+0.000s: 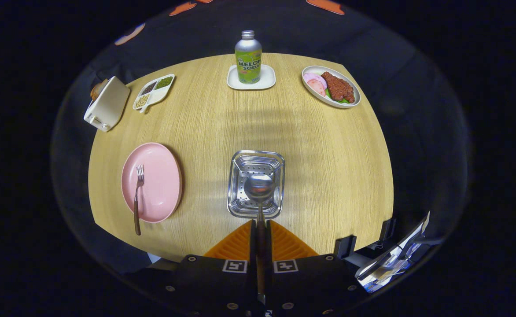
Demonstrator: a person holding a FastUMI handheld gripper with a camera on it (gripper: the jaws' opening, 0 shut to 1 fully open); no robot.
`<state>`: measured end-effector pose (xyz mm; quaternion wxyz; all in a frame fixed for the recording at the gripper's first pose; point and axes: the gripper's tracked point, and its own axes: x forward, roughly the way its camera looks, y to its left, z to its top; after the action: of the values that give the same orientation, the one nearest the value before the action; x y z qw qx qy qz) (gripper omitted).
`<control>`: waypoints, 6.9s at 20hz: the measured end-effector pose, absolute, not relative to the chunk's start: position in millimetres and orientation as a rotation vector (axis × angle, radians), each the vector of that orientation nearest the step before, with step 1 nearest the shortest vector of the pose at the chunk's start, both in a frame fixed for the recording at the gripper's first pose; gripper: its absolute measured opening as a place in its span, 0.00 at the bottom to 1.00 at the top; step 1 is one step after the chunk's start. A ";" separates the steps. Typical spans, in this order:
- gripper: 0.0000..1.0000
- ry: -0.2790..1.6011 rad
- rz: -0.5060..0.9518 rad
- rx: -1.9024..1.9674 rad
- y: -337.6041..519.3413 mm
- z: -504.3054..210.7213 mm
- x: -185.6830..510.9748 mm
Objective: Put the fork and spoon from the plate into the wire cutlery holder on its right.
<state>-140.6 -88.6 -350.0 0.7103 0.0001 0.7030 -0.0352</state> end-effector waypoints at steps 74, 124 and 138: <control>0.04 1.455 0.028 0.082 39.2 -346.4 -110.8; 0.34 1.179 0.053 0.365 -47.4 -216.0 -3.2; 0.59 0.289 -0.046 0.127 -77.1 -46.4 43.3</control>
<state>43.3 -77.1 -46.4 0.9873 0.0631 0.1441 -0.0229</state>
